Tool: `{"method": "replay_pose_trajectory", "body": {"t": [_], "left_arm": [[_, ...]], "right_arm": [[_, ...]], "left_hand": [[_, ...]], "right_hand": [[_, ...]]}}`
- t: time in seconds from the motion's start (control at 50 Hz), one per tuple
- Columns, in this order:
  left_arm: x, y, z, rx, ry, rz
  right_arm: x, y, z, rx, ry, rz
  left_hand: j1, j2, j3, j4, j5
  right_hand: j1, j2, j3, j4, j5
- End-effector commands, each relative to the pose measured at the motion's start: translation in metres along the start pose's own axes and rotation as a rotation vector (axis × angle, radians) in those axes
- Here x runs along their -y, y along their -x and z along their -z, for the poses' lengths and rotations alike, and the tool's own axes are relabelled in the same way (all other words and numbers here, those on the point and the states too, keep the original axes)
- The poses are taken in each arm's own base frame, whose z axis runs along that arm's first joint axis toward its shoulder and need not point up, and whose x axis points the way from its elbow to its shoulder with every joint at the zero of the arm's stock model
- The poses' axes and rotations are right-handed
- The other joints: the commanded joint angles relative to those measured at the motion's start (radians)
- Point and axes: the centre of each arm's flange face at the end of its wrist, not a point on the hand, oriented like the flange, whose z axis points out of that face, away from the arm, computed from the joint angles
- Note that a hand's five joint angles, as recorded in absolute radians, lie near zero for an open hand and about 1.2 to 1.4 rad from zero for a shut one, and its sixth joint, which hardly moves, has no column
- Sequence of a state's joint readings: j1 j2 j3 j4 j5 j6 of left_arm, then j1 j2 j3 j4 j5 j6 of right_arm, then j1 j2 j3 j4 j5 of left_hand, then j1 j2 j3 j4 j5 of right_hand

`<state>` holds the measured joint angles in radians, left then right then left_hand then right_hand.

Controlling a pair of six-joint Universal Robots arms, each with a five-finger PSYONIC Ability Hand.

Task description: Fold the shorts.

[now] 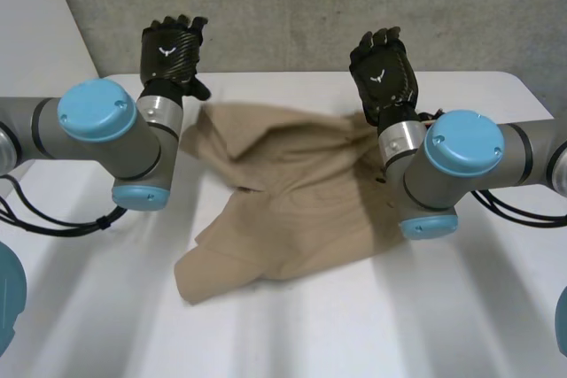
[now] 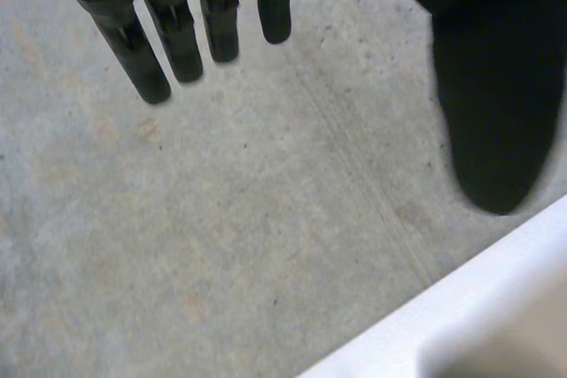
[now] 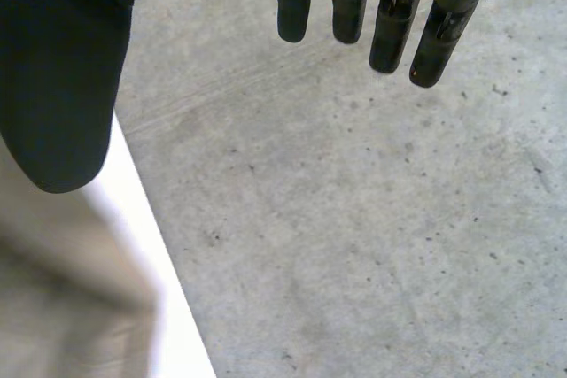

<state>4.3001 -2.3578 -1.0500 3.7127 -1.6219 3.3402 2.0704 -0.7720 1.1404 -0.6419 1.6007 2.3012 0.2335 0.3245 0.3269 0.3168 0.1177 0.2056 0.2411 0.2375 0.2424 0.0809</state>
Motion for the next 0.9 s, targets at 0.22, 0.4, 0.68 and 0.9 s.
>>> {"method": "replay_pose_trajectory", "body": {"t": [0.22, 0.4, 0.68, 0.9], "left_arm": [[0.057, 0.007, 0.061, -0.053, 0.1, -0.075], [0.072, -0.019, 0.167, -0.22, 0.379, -0.021], [0.078, -0.04, 0.278, -0.378, 0.69, 0.141], [0.045, -0.044, 0.289, -0.375, 0.858, 0.126]], "right_arm": [[0.014, -0.06, 0.049, 0.184, 0.215, -0.187], [-0.001, -0.069, 0.1, 0.467, 0.428, -0.287], [-0.03, -0.074, 0.137, 0.642, 0.519, -0.439], [-0.054, -0.054, 0.134, 0.659, 0.526, -0.451]], "left_hand": [[0.003, -0.088, -0.09, -0.08, -0.055], [0.059, -0.032, -0.034, -0.024, 0.0], [0.599, 0.508, 0.506, 0.516, 0.54], [0.485, 0.394, 0.392, 0.402, 0.427]], "right_hand": [[-0.031, -0.067, -0.063, -0.068, -0.081], [-0.031, -0.067, -0.063, -0.068, -0.081], [0.584, 0.548, 0.552, 0.547, 0.534], [0.534, 0.499, 0.502, 0.497, 0.484]]}}
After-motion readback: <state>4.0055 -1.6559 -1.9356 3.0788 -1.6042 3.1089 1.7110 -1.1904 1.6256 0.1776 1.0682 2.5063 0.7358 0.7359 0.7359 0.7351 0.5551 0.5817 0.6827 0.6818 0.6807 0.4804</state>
